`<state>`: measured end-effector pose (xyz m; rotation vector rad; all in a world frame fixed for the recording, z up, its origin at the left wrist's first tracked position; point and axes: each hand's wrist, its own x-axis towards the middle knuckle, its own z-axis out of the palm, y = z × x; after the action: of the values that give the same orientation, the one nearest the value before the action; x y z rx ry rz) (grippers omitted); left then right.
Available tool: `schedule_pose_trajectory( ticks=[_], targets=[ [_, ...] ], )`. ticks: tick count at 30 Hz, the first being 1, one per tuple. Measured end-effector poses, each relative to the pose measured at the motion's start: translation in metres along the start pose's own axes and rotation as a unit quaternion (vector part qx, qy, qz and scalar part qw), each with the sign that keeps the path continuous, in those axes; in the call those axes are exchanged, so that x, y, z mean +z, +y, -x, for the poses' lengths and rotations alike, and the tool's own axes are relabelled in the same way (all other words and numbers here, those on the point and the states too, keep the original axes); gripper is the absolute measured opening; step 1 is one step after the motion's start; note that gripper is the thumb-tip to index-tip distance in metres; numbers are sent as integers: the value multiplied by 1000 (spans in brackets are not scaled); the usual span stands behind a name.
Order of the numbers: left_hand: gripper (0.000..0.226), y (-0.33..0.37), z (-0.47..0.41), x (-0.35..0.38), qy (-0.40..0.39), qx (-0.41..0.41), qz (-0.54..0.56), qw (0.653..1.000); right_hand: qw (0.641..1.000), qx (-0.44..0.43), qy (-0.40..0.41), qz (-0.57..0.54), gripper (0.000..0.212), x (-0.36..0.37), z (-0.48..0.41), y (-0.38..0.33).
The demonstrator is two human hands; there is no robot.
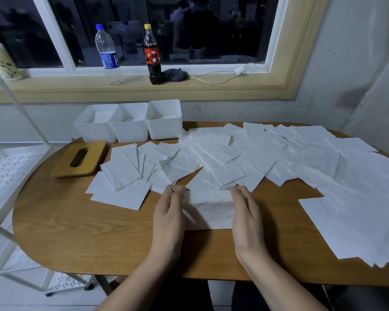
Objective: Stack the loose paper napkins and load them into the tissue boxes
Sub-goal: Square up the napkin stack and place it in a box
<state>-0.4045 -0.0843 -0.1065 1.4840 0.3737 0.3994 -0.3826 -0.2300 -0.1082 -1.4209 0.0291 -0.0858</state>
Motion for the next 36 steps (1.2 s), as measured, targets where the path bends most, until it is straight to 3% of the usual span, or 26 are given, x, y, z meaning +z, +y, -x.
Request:
schedule_pose_trajectory(
  ticks=[10,15,20,26,31,36],
  targets=[
    [24,-1,4,-1,-14,21,-5,1000,999,-21,-6,24,32,1,1,1],
    [30,0,3,-1,-34,25,-13,999,994,-10,-87,69,35,-9,4,-4],
    [33,-4,2,-7,-56,36,-31,997,980,6,-135,150,53,-24,1,1],
    [31,2,-1,-12,-103,32,-57,993,969,0,-121,216,37,-29,-4,-9],
    [39,36,-40,-27,-214,121,-224,943,950,-41,-156,268,28,-32,-29,-48],
    [26,89,-82,-22,-275,199,-334,879,917,-87,-221,321,28,-15,-64,-101]
  ],
)
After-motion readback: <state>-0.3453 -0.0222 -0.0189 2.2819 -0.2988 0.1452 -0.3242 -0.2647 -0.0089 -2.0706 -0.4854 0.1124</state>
